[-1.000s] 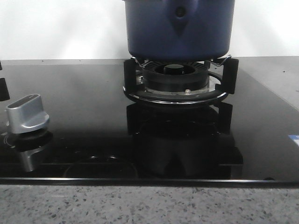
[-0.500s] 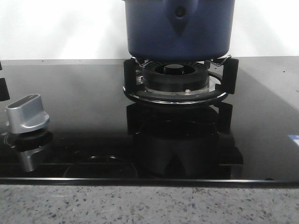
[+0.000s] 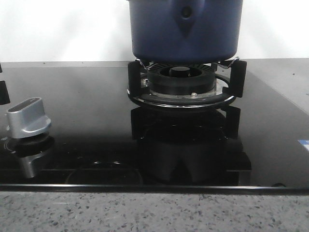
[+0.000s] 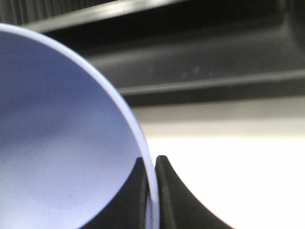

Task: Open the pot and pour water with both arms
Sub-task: 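Tilt the bowl with the right gripper to pour into the pot, then lower the bowl with the right gripper back onto the counter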

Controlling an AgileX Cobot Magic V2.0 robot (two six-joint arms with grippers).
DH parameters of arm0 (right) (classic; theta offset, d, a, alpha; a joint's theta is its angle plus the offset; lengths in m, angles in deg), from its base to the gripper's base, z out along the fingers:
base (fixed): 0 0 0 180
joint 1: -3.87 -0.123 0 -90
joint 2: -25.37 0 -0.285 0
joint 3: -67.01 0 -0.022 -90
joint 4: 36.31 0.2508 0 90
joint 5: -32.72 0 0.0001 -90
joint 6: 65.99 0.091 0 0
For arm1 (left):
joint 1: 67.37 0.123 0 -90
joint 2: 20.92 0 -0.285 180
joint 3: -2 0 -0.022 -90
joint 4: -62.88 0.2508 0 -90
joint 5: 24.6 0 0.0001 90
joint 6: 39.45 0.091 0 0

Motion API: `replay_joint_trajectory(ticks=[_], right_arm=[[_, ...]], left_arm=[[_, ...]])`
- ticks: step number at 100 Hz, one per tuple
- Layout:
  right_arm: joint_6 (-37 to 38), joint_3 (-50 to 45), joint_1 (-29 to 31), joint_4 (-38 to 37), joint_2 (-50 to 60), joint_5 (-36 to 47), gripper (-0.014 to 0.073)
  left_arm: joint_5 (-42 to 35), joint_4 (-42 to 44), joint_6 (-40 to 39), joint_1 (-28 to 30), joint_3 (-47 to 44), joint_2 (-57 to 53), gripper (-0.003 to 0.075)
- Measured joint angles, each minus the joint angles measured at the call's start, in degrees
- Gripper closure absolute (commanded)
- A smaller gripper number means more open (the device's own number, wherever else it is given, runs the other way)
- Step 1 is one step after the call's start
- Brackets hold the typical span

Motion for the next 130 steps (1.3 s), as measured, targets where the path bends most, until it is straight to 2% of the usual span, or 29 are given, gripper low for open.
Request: replay_joint_trajectory(ticks=[15, 26, 40, 60, 81, 91, 100, 115, 130], right_arm=[[0.0, 2.65, 0.0, 0.0, 3.44, -13.87, 0.066], [0.0, 7.88, 0.0, 2.18, 5.85, -31.17, 0.066], [0.0, 16.93, 3.36, 5.04, 7.04, -53.95, 0.0658], [0.0, 30.43, 14.5, 5.69, 7.13, -84.29, 0.0658], [0.0, 34.43, 28.18, 3.51, 6.83, -106.43, 0.0659], [0.0, 34.43, 33.26, 1.69, 4.83, -113.71, 0.0659], [0.0, 33.35, 36.52, 1.18, 2.38, -115.84, 0.0659], [0.0, 28.27, 39.39, 0.96, -0.14, -115.36, 0.0659], [0.0, 19.99, 40.35, 0.62, -0.66, -110.19, 0.0659]], left_arm=[[0.0, 0.0, 0.0, 0.0, 0.0, 0.0, 0.0461], [0.36, -0.24, 0.0, 0.0, 0.0, 0.0, 0.0461], [2.13, -2.11, 0.0, 0.0, 0.0, 0.0, 0.0461], [4.06, -3.5, 0.0, -0.56, 0.0, 0.0, 0.0461], [4.06, -3.63, 0.0, -4.31, 0.0, 0.0, 0.0461], [3.68, -3.63, 0.68, -6.56, 0.0, 0.0, 0.0461], [3.3, -3.63, 0.92, -8.17, 0.0, 0.0, 0.0461], [2.27, -3.71, 1.05, -10.65, 0.0, 0.0, 0.0461], [0.88, -3.75, 1.05, -12.63, 0.0, 0.0, 0.0461]])
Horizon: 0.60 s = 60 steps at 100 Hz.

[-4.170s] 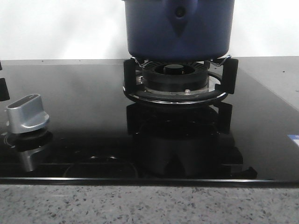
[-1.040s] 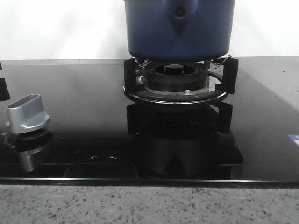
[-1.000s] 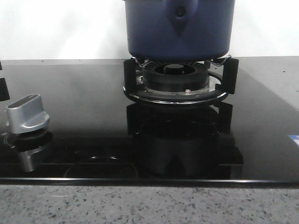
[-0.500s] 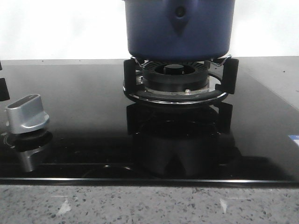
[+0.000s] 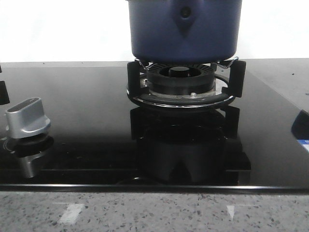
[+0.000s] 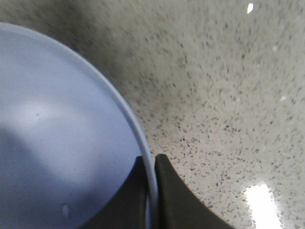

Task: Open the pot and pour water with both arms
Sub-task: 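Lower the bowl with the right gripper back onto the counter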

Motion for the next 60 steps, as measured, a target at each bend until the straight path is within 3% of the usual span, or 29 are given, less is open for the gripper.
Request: replay_joint_trajectory(ticks=[32, 39, 51, 60], right_arm=[[0.38, -7.1, 0.13, -0.74, 0.86, 6.62, 0.0638], [0.38, -7.1, 0.13, -0.74, 0.86, 6.7, 0.0542], [0.38, -7.21, 0.13, -0.86, 0.45, 6.07, 0.0223], [0.38, -6.06, 0.13, -0.86, 0.23, 4.89, 0.007]], left_arm=[[-0.48, -0.09, 0.43, -0.58, 0.0, 0.0, 0.0461], [-0.59, -0.09, 0.43, -0.58, 0.0, 0.0, 0.0461], [-0.68, -0.09, 0.43, -0.58, 0.0, 0.0, 0.0461], [-0.68, -0.09, 0.43, -0.58, 0.0, 0.0, 0.0461]])
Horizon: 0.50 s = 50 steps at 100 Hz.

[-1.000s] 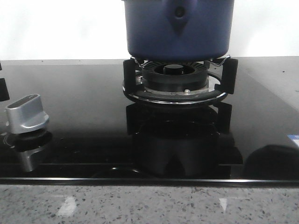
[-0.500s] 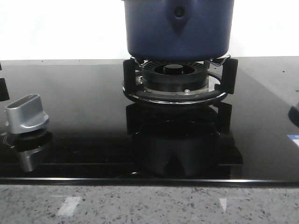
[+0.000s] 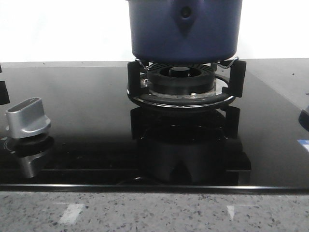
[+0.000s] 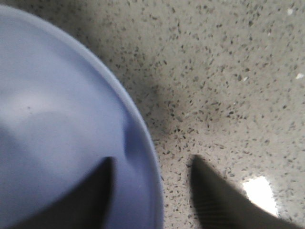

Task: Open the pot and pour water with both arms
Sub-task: 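Lower the bowl with the right gripper back onto the counter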

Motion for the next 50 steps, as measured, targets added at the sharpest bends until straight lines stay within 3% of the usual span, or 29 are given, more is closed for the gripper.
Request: replay_joint_trajectory(ticks=[31, 50], right_arm=[[-0.12, 9.22, 0.0, 1.39, 3.05, -5.56, 0.0044], [-0.12, 11.4, 0.0, 2.38, 8.95, -6.3, 0.0044]], left_arm=[[-0.49, 0.0, 0.0, -0.5, 0.0, 0.0, 0.0461], [-2.21, 0.23, 0.0, -3.83, 0.1, 1.1, 0.0461]])
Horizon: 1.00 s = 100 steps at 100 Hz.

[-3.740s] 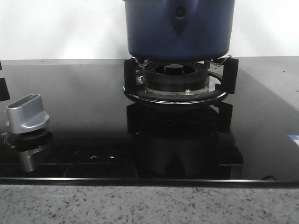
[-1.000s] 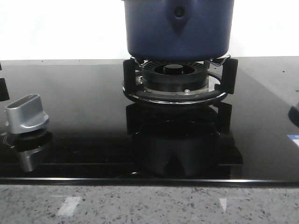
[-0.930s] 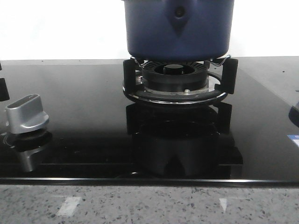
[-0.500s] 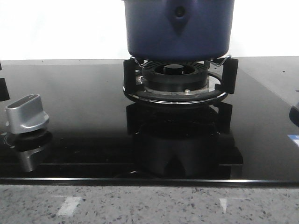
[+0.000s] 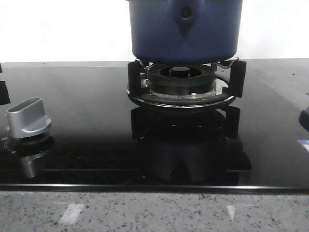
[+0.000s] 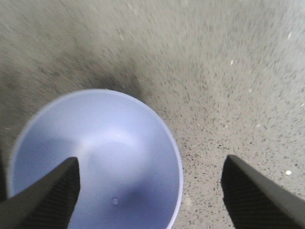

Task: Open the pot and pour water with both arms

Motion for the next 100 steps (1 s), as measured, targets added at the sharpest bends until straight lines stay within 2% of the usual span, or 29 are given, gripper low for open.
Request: replay_joint_trajectory(ticks=[24, 100], right_arm=[[0.0, 0.12, 0.0, 0.22, 4.96, -0.7, 0.0044], [-0.12, 0.12, 0.0, 1.04, 6.34, -1.11, 0.0044]], left_arm=[[-1.36, 0.38, 3.33, -4.5, 0.04, 5.41, 0.0461], [-3.22, 3.57, 4.16, -5.27, 0.04, 8.19, 0.0461]])
